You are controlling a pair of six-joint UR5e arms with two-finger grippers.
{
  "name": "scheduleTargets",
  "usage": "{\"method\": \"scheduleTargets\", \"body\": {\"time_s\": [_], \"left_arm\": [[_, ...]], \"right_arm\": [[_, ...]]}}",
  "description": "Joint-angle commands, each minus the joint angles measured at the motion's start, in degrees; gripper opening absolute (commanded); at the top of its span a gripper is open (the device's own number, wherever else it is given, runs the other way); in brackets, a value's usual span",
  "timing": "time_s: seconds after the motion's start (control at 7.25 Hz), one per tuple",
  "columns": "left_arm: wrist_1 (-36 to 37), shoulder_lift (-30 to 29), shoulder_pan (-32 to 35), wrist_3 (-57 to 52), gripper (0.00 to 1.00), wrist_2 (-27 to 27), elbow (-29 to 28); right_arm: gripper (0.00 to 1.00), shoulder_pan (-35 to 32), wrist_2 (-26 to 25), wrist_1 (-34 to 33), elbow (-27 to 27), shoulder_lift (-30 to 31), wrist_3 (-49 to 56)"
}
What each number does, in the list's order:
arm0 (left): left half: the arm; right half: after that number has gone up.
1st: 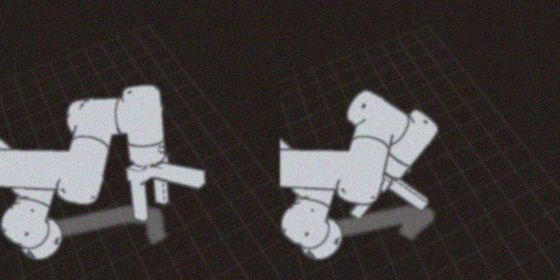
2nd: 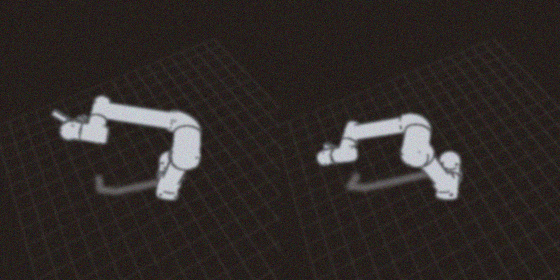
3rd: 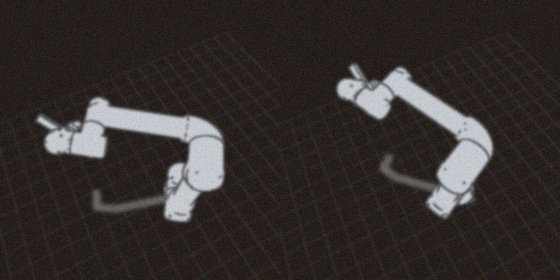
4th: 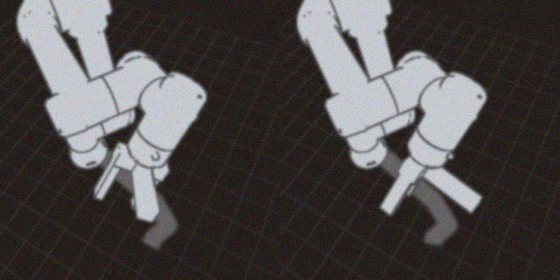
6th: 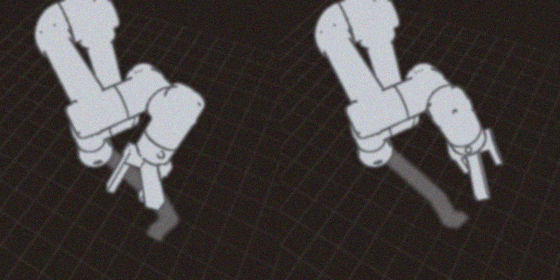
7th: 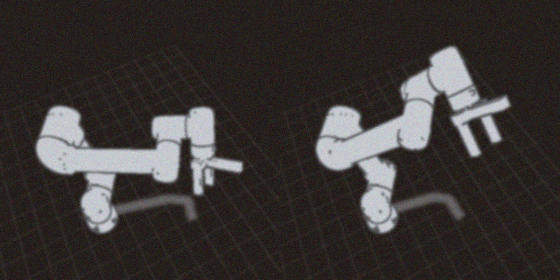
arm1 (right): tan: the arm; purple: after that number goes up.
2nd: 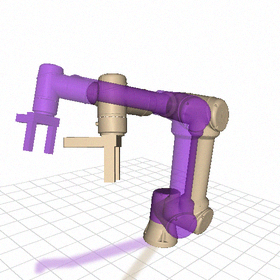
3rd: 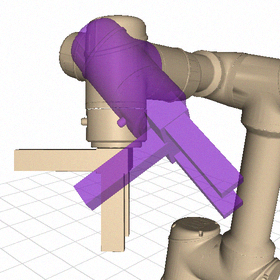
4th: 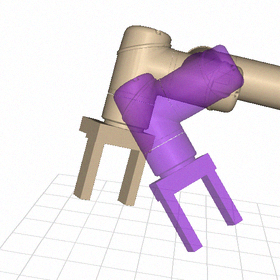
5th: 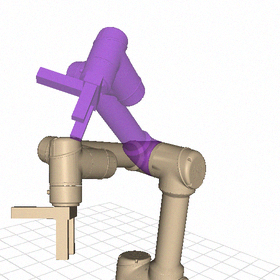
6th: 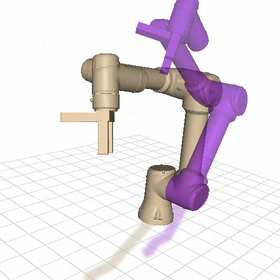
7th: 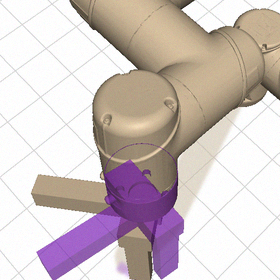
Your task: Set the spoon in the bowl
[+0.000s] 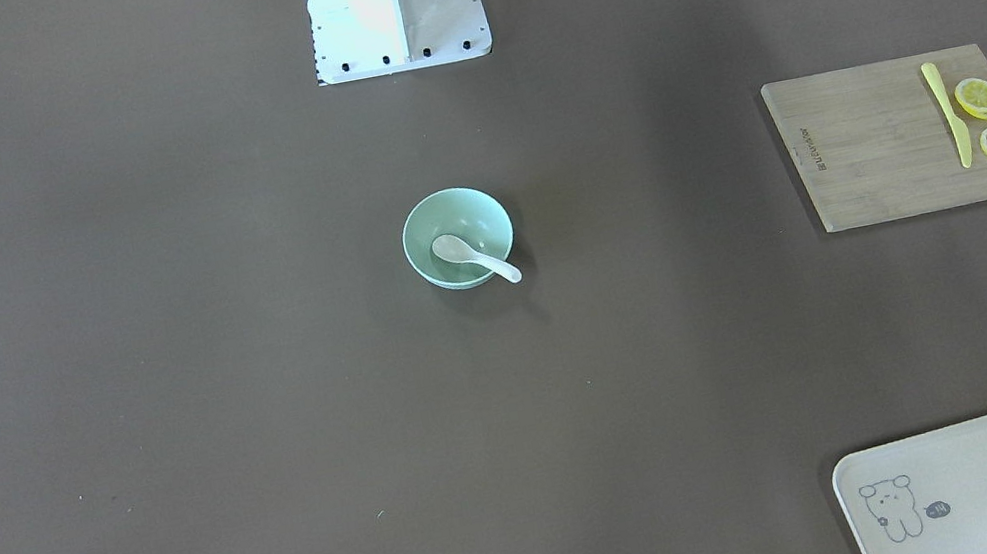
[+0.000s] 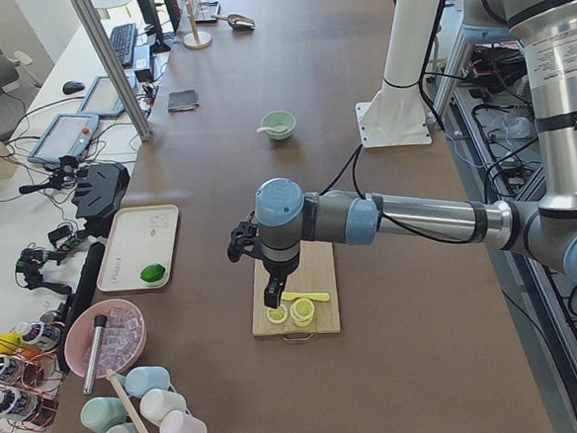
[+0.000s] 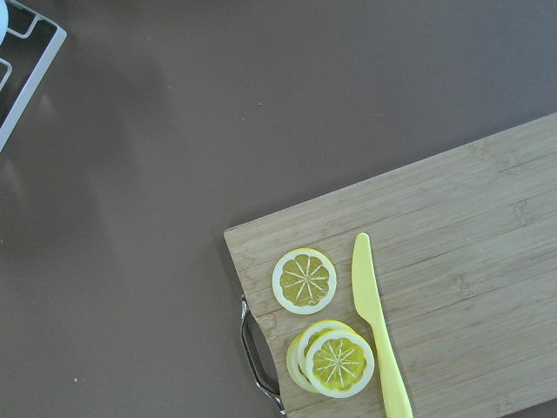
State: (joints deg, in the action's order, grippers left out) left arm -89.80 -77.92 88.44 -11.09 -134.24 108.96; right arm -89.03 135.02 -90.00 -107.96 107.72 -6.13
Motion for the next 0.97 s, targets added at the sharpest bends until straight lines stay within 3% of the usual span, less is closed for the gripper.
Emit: {"method": "scheduleTargets", "body": {"time_s": [0.0,0.83], "left_arm": [[-0.38,0.92,2.16,-0.07,0.99,-0.85,-0.77],[-3.54,4.09,2.18,-0.07,0.99,-0.41,-0.07]], "right_arm": [[1.0,0.0,0.24,0.0,-0.06,0.55,0.07],[1.0,0.0,0.24,0.09,-0.06,0.56,0.07]]}}
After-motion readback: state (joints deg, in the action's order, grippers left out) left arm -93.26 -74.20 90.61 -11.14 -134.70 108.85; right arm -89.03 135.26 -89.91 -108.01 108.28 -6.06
